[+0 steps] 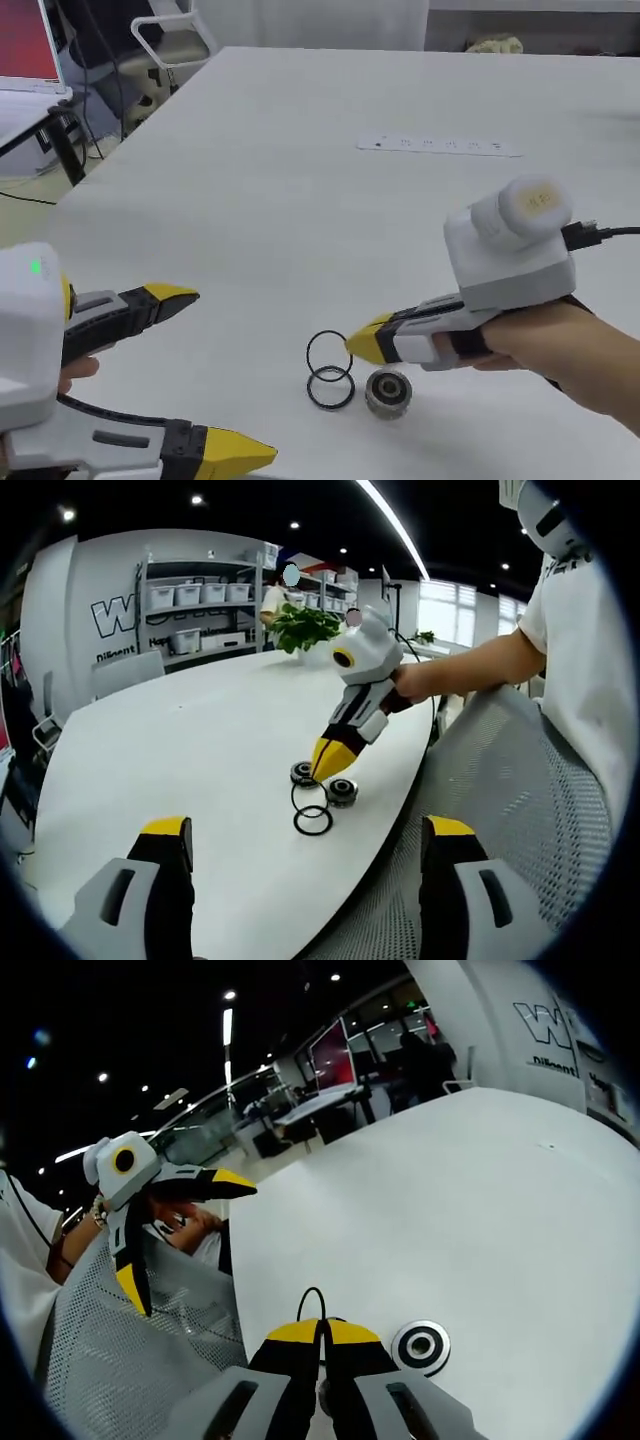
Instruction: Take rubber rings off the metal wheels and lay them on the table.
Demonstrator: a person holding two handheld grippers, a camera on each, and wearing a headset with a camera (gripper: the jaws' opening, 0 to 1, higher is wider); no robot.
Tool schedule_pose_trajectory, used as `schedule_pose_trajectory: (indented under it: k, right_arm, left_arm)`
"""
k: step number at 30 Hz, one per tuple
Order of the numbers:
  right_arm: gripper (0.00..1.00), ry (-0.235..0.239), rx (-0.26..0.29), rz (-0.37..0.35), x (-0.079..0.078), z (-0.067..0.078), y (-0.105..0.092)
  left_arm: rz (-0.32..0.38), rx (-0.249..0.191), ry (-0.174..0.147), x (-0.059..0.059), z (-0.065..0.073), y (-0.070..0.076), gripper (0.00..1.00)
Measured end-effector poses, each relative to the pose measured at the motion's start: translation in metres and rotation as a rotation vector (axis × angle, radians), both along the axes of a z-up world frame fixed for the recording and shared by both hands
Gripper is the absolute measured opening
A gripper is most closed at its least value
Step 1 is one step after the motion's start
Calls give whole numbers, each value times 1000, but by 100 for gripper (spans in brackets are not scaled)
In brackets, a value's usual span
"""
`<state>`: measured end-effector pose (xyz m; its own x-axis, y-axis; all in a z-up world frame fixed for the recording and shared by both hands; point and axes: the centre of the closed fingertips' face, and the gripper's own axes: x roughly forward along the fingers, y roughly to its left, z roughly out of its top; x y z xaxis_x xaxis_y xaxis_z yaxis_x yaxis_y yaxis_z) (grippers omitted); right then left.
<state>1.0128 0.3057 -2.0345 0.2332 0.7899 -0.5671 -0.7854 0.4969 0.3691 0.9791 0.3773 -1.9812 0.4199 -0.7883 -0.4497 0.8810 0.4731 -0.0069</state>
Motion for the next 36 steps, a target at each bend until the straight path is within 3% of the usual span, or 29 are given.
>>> schedule_pose_trajectory:
  k: [4,10,17,26,36]
  right_arm:
    - [0,16,-16,15,-5,-8,2]
    - [0,32,-51,29,-10,-20,2]
    - [0,34,-69,20,-10,-25,1]
    - [0,43,-44,2,-8,-20,2]
    - [0,45,-74,-15,-6,-26,-1]
  left_arm:
    - [4,-11,14,-1,-1,0,93]
    - [11,6,26,-1,-5,1,91]
    - [15,-1,28,-2,-5,1,89]
    - [23,-5,27,-1,-4,2,87]
    - [32,-4,27,0,-4,3,87]
